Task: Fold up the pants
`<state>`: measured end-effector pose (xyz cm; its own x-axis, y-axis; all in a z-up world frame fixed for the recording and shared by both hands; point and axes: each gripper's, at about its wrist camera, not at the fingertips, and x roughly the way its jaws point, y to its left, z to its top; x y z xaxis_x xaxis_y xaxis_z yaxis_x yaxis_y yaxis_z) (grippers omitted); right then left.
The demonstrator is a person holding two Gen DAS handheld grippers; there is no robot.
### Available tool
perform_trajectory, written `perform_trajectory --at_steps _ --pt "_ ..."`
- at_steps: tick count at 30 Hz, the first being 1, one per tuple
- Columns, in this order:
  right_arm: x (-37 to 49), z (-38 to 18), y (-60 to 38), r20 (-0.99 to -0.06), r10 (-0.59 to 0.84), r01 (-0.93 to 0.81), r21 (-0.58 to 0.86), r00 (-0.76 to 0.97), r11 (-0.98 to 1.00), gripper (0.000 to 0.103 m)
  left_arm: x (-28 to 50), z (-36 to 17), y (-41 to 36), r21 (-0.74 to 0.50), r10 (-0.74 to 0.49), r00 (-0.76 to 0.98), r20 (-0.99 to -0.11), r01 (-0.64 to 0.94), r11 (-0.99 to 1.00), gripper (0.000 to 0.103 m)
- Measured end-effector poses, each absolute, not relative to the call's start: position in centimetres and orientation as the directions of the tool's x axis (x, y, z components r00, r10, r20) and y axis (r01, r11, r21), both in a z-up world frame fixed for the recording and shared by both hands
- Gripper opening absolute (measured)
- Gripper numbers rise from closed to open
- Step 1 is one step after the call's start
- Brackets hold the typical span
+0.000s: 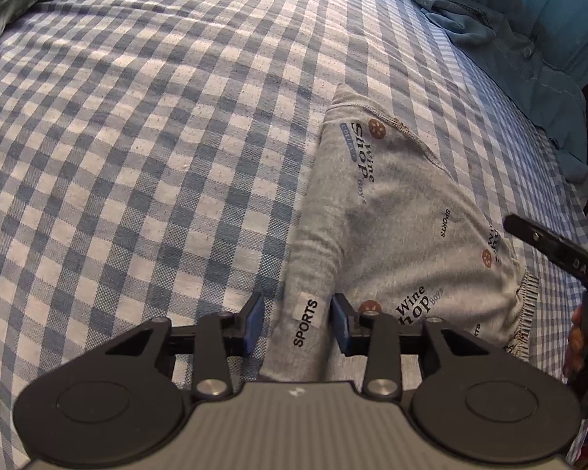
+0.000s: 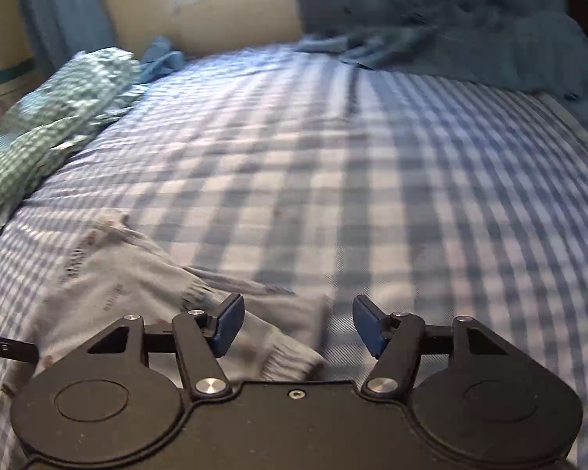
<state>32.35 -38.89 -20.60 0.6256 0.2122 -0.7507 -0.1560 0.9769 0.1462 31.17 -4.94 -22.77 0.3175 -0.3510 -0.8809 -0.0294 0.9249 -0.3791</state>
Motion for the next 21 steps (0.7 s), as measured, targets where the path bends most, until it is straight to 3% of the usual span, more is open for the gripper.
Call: perform_trajectory --at_steps 6,8,10,11,12,14,15,19,21 --pt "42.0 -22.5 -28.3 -0.745 0.482 -0.46 0.264 0.461 0.848 0.062 30.4 -23.2 -4.1 -0.413 -0.37 0.331 -0.868 -0.068 0.908 0.043" --pt "44.3 -24.0 -25.2 -0.788 0.449 -0.51 0.204 0.421 0.836 0.06 30.4 -23.3 -3.8 -0.423 -0.377 0.33 -0.866 -0.079 0.903 0.042" --pt "45.6 -24.8 -24.3 -0.791 0.415 -0.541 0.128 0.45 0.831 0.068 30.4 -23.4 -3.6 -0.433 -0.387 0.327 -0.862 -0.078 0.898 0.042" --pt "45.9 -24.7 -24.6 -0.788 0.395 -0.529 0.105 0.473 0.842 0.077 30.4 -23.4 -3.5 -0.435 -0.391 0.326 -0.861 -0.074 0.897 0.042" --pt "46.1 -24.4 -25.2 -0.78 0.38 -0.508 0.094 0.496 0.856 0.077 30.4 -23.4 -3.5 -0.436 -0.394 0.325 -0.86 -0.065 0.898 0.042" --pt "45.9 -23.3 -27.4 -0.754 0.299 -0.403 0.049 0.585 0.914 0.066 30.3 -23.4 -3.3 -0.439 -0.403 0.323 -0.856 -0.043 0.898 0.043" --pt "45.5 -22.5 -29.3 -0.745 0.27 -0.344 0.058 0.61 0.937 0.067 30.3 -23.3 -3.3 -0.433 -0.4 0.324 -0.857 -0.035 0.9 0.046" --pt "40.7 -20.4 -38.2 -0.736 0.298 -0.191 0.229 0.608 0.955 0.082 30.6 -22.4 -3.8 -0.423 -0.394 0.359 -0.846 -0.003 0.906 0.066" --pt "37.2 -20.4 -41.9 -0.739 0.33 -0.132 0.315 0.587 0.94 0.085 31.2 -22.2 -4.1 -0.424 -0.396 0.364 -0.843 0.001 0.905 0.066"
